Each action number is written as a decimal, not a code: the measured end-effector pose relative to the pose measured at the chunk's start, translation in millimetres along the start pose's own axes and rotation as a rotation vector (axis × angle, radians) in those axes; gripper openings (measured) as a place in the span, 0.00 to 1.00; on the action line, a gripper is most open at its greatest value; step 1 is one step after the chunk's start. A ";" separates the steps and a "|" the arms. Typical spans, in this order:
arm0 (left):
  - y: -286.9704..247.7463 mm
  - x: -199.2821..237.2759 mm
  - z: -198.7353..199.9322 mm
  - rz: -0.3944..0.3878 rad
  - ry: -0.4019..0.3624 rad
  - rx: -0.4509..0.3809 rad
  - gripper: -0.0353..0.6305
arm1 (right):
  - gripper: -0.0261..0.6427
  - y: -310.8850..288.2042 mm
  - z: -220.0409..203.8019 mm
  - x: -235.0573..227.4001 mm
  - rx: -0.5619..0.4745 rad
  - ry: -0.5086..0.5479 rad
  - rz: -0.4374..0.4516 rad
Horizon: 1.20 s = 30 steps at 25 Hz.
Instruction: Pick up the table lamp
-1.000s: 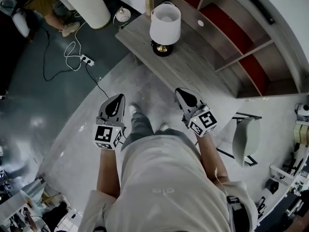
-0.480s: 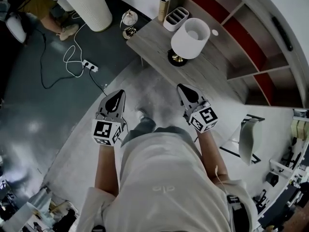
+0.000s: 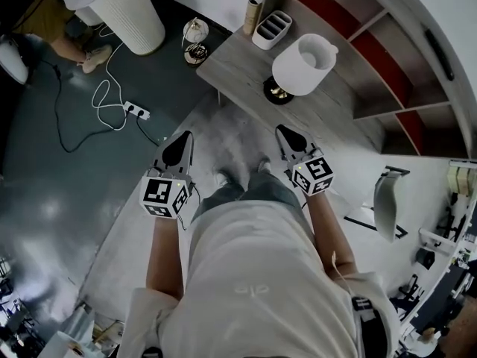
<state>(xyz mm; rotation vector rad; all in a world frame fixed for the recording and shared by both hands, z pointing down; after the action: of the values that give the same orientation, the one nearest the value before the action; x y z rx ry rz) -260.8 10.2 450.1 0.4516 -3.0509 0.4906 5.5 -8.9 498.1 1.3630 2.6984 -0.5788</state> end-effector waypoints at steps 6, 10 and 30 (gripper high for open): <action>-43.7 -32.2 14.0 -0.063 -0.046 0.039 0.08 | 0.09 8.8 -13.9 -41.8 0.018 -0.035 -0.041; -83.5 -51.3 25.7 -0.066 -0.077 0.095 0.08 | 0.09 11.3 -23.7 -75.5 0.025 -0.061 -0.059; -247.0 -163.7 131.5 -0.143 -0.130 0.259 0.36 | 0.10 27.7 -57.1 -195.8 0.021 -0.174 -0.066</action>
<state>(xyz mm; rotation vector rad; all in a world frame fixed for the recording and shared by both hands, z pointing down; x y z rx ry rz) -29.9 -209.3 389.8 0.7318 -3.0554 0.8855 152.3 -123.2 586.2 1.1725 2.6128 -0.6986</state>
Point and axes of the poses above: the fingertips, and each gripper's own axes: y backward along the fingers, x to its left, z out of its top, the point moved 3 cm from there along y, backward along the fingers, and after that the axes turned 14 degrees about z, right-handed, at the moved point
